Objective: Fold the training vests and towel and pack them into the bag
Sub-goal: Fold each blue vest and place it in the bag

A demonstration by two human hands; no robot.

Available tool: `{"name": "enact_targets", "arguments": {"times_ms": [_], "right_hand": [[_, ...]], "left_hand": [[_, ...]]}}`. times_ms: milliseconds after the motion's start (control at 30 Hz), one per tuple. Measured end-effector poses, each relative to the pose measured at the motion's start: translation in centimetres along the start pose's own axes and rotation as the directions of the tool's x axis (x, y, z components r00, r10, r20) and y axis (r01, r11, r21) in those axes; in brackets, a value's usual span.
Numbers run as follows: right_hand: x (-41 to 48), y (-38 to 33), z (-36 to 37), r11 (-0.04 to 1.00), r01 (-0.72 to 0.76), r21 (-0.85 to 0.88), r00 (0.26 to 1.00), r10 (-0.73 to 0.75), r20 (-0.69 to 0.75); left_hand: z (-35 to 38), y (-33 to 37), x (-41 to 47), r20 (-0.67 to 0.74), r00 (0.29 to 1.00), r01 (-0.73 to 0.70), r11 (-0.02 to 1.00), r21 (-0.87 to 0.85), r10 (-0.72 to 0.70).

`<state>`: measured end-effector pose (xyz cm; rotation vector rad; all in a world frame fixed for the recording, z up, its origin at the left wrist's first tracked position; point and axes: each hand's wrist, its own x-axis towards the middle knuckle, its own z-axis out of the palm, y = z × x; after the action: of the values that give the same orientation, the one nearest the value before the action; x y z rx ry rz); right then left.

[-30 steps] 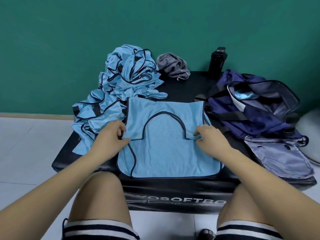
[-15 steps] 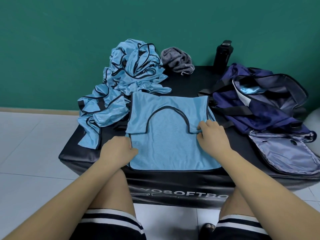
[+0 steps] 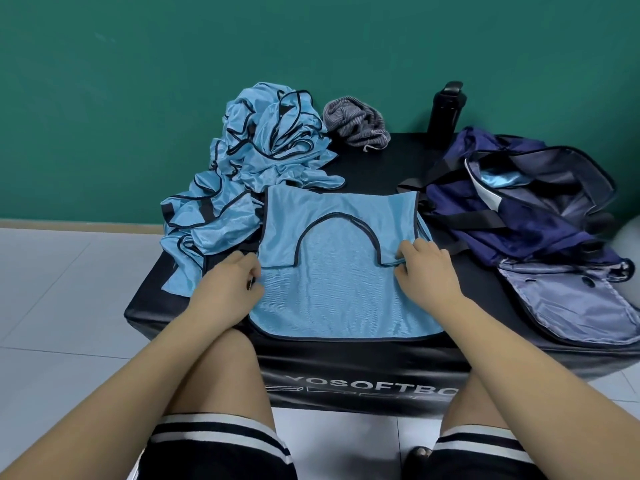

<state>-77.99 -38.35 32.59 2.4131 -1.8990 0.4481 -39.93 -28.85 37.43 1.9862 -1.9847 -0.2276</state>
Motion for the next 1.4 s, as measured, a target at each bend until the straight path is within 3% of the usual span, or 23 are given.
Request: {"name": "enact_targets", "arguments": {"times_ms": [100,200,267,433,600,800,1100,1233,1400], "right_hand": [[-0.1,0.0,-0.1,1.0,0.001,-0.001,1.0,-0.001,-0.002],[-0.2,0.0,-0.3,1.0,0.0,-0.003,1.0,0.0,0.002],[-0.3,0.2,-0.3,1.0,0.005,0.001,1.0,-0.005,0.004],[-0.2,0.4,-0.4,1.0,0.016,-0.003,1.0,-0.016,0.007],[0.0,0.5,-0.5,1.0,0.01,-0.009,1.0,-0.01,0.012],[0.0,1.1,-0.8,1.0,0.015,0.012,1.0,-0.015,0.016],[-1.7,2.3,-5.7,0.984,0.16,-0.081,0.983,-0.166,-0.074],[-4.7,3.3,-6.8,0.948,0.318,-0.028,0.948,-0.318,0.0],[-7.2,4.2,-6.4,0.916,0.401,-0.001,0.912,-0.399,0.098]], "left_hand": [[0.9,0.7,1.6,-0.071,0.982,-0.166,0.98,0.107,0.174],[1.7,0.6,3.6,-0.023,0.954,-0.274,0.898,0.344,0.3],[2.3,0.7,4.5,-0.002,0.94,-0.31,0.856,0.414,0.341],[2.7,1.1,5.7,-0.012,0.919,-0.351,0.832,0.431,0.394],[1.0,2.0,4.9,-0.128,0.898,-0.36,0.869,0.338,0.422],[0.4,2.0,0.4,-0.141,0.841,-0.441,0.813,0.381,0.523],[0.9,1.0,-2.0,0.015,0.889,-0.436,0.833,0.342,0.459],[0.6,0.4,-2.0,0.091,0.907,-0.419,0.858,0.298,0.411],[0.2,-0.1,-2.2,0.152,0.925,-0.376,0.895,0.239,0.348]]}}
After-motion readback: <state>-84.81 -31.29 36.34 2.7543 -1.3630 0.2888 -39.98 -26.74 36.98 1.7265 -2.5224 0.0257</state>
